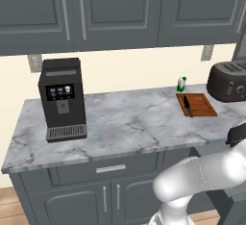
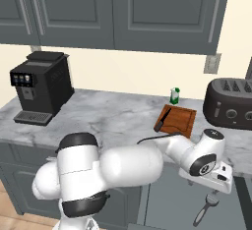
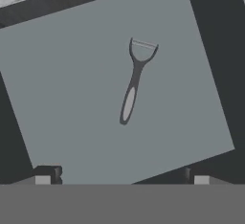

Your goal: Open the drawer on the right and place the cutting tools on the cutting board.

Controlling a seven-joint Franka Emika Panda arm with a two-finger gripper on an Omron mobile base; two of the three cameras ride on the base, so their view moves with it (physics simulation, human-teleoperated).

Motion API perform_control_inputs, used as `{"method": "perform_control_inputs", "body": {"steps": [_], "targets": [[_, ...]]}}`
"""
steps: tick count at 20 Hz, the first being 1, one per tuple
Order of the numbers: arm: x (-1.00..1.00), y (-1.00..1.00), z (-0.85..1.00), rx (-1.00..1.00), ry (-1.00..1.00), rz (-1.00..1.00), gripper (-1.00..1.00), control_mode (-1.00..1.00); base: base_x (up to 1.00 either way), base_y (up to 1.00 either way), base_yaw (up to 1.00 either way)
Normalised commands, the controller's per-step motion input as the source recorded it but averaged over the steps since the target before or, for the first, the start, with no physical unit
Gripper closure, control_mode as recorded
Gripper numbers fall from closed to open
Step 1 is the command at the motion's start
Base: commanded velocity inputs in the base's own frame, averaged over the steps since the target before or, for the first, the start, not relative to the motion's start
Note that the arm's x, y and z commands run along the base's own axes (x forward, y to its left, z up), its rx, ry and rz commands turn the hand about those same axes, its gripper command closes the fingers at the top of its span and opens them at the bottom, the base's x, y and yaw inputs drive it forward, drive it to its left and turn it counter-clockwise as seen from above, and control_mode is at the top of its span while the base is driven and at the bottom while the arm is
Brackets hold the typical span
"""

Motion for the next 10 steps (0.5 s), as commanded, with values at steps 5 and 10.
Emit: {"method": "perform_control_inputs", "body": {"steps": [5, 10], "targets": [[-0.03, -0.14, -0.27, 0.0, 0.0, 0.0, -1.0, -1.0, 0.0, 0.0, 0.0], [0.0, -0.1, -0.31, 0.0, 0.0, 0.0, -1.0, -1.0, 0.0, 0.0, 0.0]]}}
